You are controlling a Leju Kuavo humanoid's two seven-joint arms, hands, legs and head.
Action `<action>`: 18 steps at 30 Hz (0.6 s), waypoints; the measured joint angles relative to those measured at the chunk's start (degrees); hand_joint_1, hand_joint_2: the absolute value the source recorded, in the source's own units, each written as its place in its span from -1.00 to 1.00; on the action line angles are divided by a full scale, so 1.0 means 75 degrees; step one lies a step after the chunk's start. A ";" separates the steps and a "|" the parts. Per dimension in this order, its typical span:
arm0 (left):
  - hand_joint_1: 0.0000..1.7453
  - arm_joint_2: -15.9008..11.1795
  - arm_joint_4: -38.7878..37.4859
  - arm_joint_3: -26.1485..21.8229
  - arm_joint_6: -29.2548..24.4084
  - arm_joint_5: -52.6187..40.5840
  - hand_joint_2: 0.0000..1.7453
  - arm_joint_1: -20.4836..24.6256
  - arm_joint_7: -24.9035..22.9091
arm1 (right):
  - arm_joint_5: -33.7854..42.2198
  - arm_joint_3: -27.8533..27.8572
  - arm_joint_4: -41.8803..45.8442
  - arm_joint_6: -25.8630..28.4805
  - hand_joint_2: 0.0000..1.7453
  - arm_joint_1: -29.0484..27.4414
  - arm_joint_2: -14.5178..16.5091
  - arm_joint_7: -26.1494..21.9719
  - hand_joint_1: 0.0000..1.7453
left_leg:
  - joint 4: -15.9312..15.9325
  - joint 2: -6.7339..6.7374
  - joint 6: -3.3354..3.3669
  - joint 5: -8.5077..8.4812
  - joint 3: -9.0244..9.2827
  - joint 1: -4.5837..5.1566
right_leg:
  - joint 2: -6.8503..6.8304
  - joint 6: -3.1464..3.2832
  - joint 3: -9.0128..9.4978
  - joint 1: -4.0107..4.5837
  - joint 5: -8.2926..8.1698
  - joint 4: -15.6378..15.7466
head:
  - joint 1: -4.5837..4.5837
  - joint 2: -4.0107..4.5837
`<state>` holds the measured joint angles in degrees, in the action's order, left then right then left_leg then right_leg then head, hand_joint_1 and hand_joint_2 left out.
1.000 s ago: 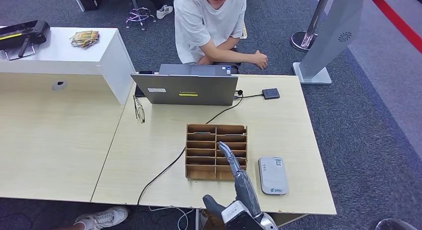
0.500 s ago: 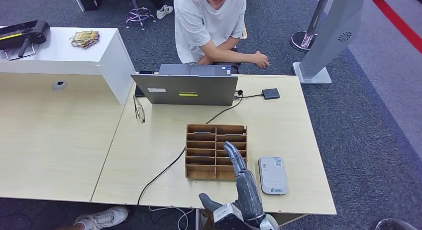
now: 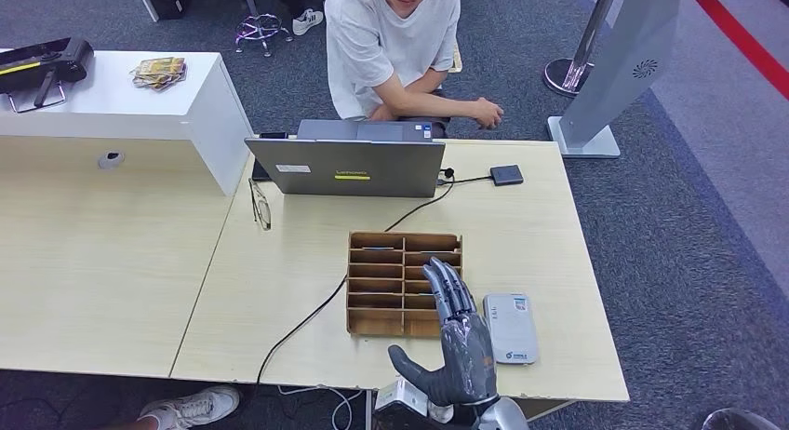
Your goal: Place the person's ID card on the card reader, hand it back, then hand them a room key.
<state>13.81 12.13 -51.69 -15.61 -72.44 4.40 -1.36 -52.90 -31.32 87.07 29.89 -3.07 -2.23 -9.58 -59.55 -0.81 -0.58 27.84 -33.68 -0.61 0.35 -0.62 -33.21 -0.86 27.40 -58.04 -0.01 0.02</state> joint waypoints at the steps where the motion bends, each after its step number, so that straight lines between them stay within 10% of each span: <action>1: -1.00 0.0001 0.0000 0.0000 0.0008 -0.0010 -1.00 0.0000 0.0000 | -0.0142 0.0000 -0.0034 0.0037 1.00 0.0026 0.0000 0.0065 -1.00 | 0.0000 0.0000 0.0000 0.0000 0.0000 0.0000 | 0.0000 0.0000 0.0000 0.0000 0.0000 0.0000 | 0.0000 0.0000; 18: -1.00 0.0003 0.0000 0.0003 0.0173 -0.0211 -1.00 0.0011 -0.0035 | -0.1912 0.0004 -0.0759 0.0212 1.00 0.0489 0.0000 0.1095 -1.00 | 0.0000 0.0000 0.0000 0.0000 0.0001 0.0000 | 0.0000 0.0000 0.0000 0.0000 0.0000 0.0000 | -0.0001 0.0000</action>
<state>13.83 12.13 -51.67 -14.31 -74.02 4.48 -1.62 -67.24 -31.29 81.37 31.48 0.59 -2.23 -1.37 -59.55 -0.81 -0.58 27.84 -33.67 -0.61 0.36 -0.62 -33.21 -0.86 27.40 -58.04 -0.01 0.02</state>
